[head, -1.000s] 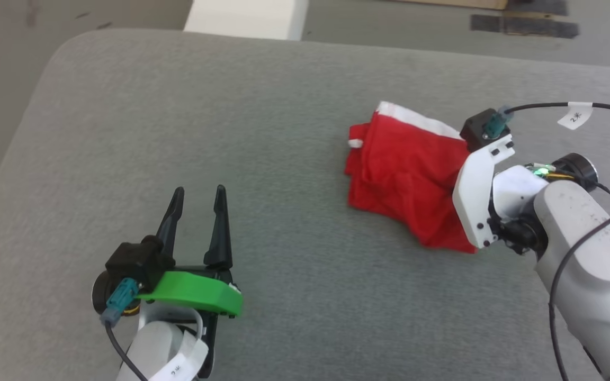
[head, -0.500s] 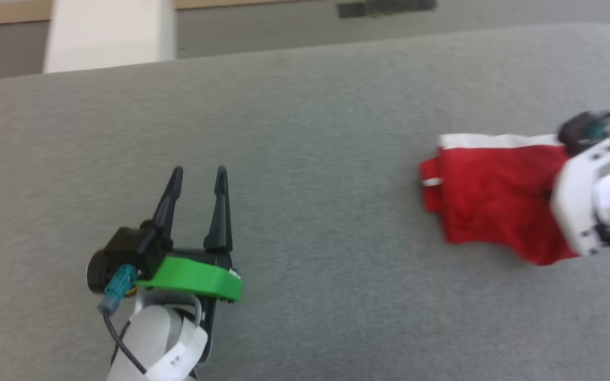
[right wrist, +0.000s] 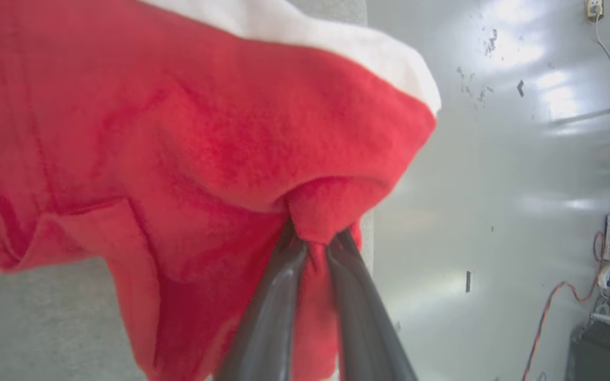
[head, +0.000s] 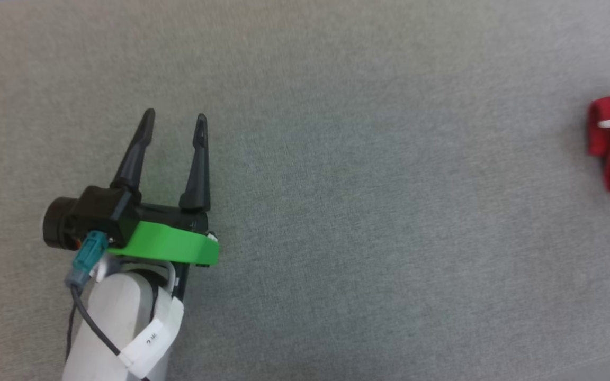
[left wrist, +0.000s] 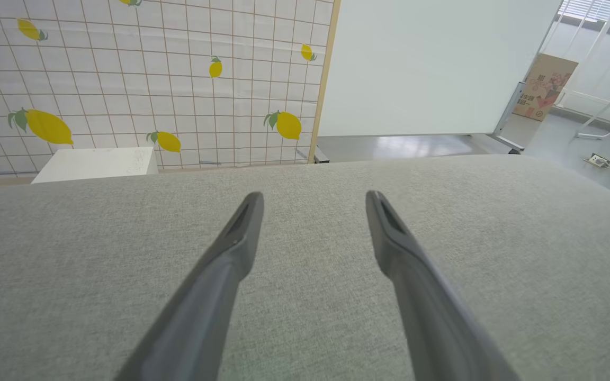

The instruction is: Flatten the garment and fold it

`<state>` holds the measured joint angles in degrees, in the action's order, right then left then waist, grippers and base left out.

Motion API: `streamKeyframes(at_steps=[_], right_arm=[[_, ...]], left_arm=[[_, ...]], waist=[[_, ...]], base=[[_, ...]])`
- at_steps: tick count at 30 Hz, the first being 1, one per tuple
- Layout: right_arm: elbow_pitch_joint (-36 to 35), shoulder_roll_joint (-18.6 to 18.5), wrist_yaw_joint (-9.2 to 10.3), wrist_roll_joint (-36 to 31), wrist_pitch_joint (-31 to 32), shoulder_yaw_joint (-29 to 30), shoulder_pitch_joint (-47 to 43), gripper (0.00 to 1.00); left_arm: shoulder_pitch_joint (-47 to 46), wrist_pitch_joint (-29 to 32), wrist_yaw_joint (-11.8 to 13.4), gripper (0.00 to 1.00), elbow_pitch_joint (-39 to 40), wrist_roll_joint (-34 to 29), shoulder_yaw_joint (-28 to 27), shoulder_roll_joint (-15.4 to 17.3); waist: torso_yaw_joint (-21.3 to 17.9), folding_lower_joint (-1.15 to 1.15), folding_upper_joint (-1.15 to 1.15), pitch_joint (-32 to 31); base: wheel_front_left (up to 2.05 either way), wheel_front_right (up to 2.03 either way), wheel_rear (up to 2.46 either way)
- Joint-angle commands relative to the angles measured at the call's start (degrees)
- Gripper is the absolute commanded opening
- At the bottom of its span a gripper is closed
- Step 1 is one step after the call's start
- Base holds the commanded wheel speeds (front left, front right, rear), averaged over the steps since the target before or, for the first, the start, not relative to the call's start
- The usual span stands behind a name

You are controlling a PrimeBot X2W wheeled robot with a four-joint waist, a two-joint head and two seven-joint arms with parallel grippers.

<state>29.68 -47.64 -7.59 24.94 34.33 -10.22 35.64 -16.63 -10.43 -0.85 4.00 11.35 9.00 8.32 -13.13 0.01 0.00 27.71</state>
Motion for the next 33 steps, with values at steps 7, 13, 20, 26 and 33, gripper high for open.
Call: streamKeyframes(at_steps=[7,13,20,26,33], right_arm=[[7.0,2.0,0.10,-7.9,-8.1,9.0,2.1,1.00],[9.6,3.1,0.10,-9.3,-12.7,11.4,2.7,1.00],[6.5,2.9,0.10,-6.2,-21.3,11.1,3.9,1.00],[-1.7,5.3,0.10,-2.6,-26.6,9.1,6.2,1.00],[-11.9,16.8,0.10,-6.2,-34.0,10.1,4.6,1.00]], left_arm=[[-0.8,2.2,1.1,1.00,3.8,-1.3,-0.2,1.8],[-0.3,2.1,1.6,1.00,4.0,-0.9,-0.3,1.7],[0.7,-0.1,1.9,1.00,1.1,1.0,-0.6,0.4],[2.3,-2.2,2.5,1.00,-2.1,3.2,-2.2,-0.5],[5.5,-3.7,3.6,1.00,-4.3,5.1,-4.6,-1.3]], waist=[[1.7,-0.01,0.00,6.4],[2.2,-0.01,0.00,5.0],[3.0,-0.01,0.00,-0.2],[4.0,-0.01,0.00,-7.4],[6.5,-0.01,0.00,-15.9]], base=[[0.00,0.00,0.00],[0.00,0.00,0.00],[0.00,0.00,0.00],[0.00,0.00,0.00],[0.00,0.00,0.00]])
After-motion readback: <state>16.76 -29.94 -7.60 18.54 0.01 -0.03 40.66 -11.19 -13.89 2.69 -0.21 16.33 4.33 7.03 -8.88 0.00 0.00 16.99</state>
